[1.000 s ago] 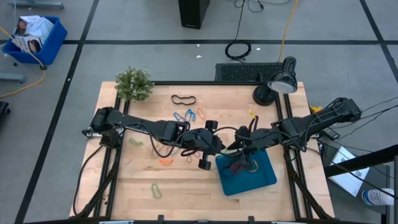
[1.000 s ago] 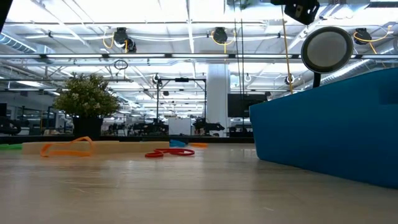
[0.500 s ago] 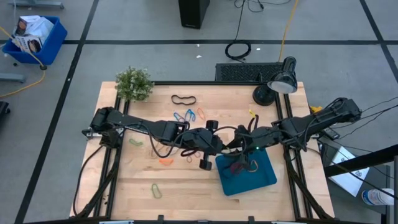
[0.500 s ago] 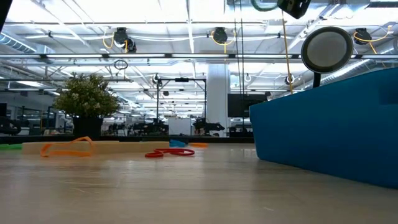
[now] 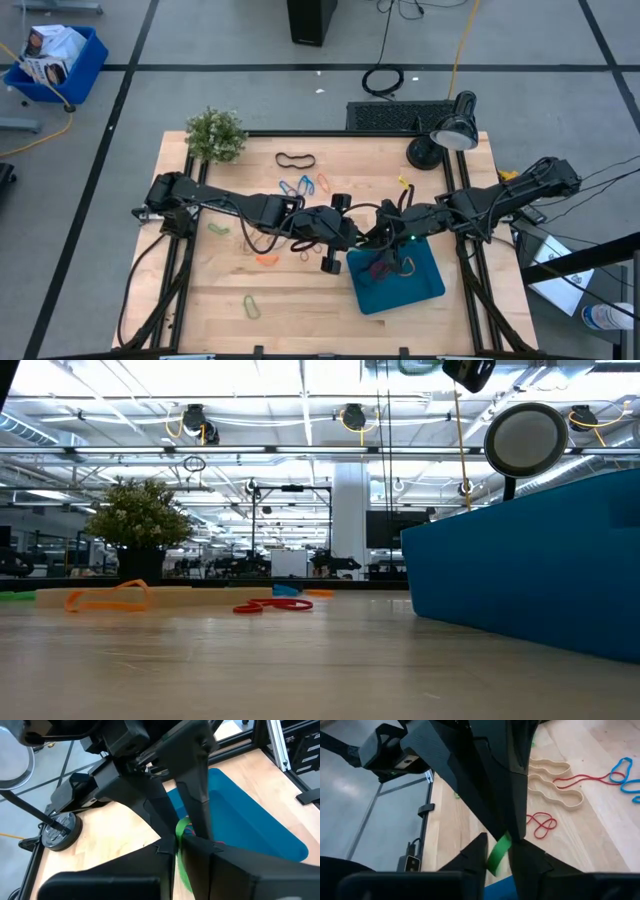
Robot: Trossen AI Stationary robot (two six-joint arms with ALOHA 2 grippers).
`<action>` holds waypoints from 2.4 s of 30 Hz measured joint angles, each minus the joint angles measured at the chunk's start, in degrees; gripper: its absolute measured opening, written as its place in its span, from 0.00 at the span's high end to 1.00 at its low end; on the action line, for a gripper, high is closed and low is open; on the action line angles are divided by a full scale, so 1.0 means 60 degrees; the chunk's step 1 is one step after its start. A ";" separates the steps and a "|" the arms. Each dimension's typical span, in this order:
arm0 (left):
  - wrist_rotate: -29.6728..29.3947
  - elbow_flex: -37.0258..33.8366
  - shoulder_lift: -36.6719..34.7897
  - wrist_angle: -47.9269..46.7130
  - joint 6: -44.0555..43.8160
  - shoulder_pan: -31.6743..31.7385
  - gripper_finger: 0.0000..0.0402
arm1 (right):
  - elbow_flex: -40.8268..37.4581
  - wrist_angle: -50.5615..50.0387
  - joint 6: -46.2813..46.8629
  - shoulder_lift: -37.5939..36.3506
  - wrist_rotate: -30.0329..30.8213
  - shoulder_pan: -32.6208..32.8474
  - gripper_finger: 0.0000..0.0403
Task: Pick and place rubber bands into bin
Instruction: Put the green rubber band into the blue bin
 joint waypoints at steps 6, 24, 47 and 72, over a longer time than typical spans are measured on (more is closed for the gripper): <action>0.0001 0.0000 -0.0004 -0.0005 -0.0355 -0.0003 0.90 | -0.0004 -0.0062 -0.0142 0.0000 -0.0021 0.0002 0.99; 0.0758 0.0000 -0.0004 -0.0980 -0.1467 0.0005 0.90 | -0.0004 -0.1330 0.0082 -0.0002 -0.0177 0.0011 1.00; 0.1096 0.0000 0.0007 -0.0674 -0.2867 -0.0153 0.90 | -0.4699 0.1587 0.1471 0.0000 -0.0822 0.1136 1.00; 0.0948 0.0000 0.0007 -0.2026 -0.3266 -0.0859 0.90 | -0.5064 0.3634 0.1036 -0.0711 -0.1065 0.1027 0.59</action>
